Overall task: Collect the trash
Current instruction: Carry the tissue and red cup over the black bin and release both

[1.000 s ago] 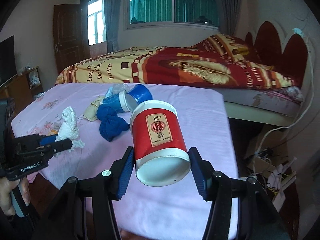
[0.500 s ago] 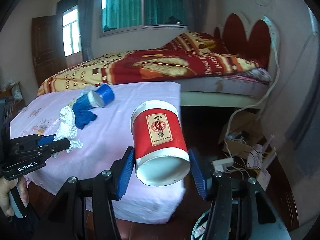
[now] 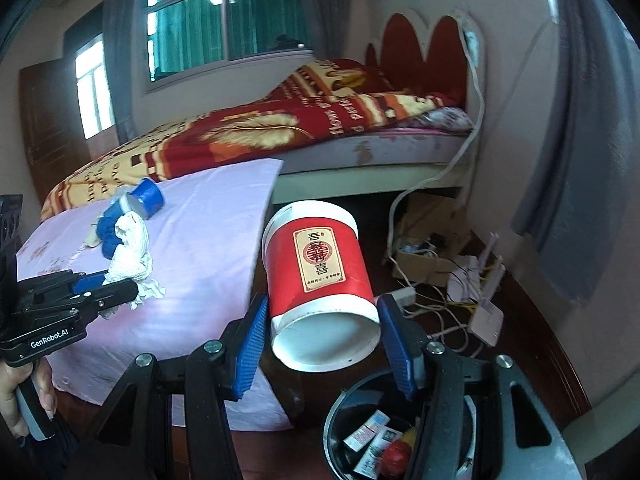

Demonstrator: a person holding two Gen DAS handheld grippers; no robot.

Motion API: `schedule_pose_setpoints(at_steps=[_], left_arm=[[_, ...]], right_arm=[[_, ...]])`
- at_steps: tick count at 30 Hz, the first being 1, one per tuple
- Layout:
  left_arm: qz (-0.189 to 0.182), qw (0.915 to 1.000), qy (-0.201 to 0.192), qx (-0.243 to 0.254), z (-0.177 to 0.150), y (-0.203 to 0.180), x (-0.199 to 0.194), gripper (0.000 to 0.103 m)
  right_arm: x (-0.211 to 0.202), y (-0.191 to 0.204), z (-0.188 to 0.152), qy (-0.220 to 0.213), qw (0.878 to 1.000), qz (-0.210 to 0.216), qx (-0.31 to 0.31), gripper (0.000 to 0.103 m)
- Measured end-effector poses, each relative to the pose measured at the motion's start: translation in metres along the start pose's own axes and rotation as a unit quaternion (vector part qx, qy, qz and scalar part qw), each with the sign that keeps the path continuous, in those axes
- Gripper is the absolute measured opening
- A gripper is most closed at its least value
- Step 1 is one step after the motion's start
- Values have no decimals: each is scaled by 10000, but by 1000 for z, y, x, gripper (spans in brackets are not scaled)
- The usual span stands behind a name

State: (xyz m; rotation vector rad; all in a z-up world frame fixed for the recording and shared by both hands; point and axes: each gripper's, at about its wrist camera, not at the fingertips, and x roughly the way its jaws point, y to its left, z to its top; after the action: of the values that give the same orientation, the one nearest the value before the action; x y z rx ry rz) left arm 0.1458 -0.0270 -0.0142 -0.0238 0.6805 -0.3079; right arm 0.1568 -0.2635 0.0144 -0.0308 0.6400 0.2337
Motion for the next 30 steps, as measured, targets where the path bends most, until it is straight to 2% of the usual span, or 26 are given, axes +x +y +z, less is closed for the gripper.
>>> schedule_pose_setpoints(at_steps=[11,17,27,30], left_arm=[[-559,9972,274,412,-6,-64,31,29],[-810,9934,471,659,-17,-96,42,29],[-1062,9849,973,961,-37,-134,79,29],[-1133,9816,1175,989,-44,-140,92,29]], right_arm=[[-20,-64,-38,180,9979,-474,400,57],[-26,-86,-56,296,9962,-631,524,57],[-19,-113,-83,540,9942,-644,670,57],[-5,-126,-100,796,9916,-631,799,57]])
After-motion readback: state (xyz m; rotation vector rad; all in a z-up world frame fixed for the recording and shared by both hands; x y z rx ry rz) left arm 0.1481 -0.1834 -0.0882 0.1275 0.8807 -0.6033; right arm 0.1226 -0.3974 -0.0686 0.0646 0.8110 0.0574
